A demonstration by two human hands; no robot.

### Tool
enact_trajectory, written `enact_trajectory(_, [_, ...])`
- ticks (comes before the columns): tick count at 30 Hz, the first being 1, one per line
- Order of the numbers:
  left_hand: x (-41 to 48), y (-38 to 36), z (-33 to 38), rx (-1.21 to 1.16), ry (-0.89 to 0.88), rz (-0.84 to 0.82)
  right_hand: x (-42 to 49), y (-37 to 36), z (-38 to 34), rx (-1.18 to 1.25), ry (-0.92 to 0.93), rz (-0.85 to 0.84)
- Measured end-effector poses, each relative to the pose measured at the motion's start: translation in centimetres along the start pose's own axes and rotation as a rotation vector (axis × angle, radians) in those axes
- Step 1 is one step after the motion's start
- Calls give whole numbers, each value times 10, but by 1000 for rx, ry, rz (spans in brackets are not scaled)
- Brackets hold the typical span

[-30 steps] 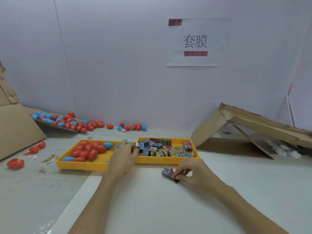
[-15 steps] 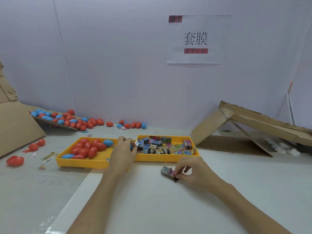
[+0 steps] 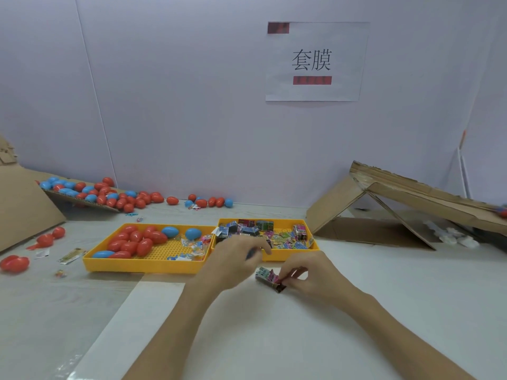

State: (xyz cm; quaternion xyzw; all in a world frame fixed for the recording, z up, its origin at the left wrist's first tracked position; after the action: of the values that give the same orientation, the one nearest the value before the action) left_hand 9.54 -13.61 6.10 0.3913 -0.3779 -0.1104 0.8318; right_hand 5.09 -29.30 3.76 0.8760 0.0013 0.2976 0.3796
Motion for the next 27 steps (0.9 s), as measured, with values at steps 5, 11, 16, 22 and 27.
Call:
enact_trajectory(5, [-7,-26,-22,114,26,-245,2,3,4,-44,8,0])
enact_trajectory(11, [-8,-31,-33,53,84,-259,0,8,9,-46,-34,28])
enact_trajectory(16, [-6,-35,-32,77,80,-269,1,10,13,-50,-52,53])
enact_trajectory(22, [-4,-40,-29,99,56,-275,5,19,20,-56,-90,153])
enact_trajectory(27, [-1,-39,-28,104,70,-274,5,23,26,-21,-165,153])
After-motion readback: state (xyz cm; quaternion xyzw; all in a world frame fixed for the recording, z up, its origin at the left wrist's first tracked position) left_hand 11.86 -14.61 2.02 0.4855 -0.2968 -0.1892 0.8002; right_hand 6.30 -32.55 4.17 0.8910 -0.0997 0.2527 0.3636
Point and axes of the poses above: each hand's wrist, its own x-axis towards the middle knuckle, its own y-axis out of the back of the hand, z = x × y, the point moved 7 cm from there along x, towards the middle knuckle, and after that the axes turned 7 degrees about z, right-handed, at the moved point
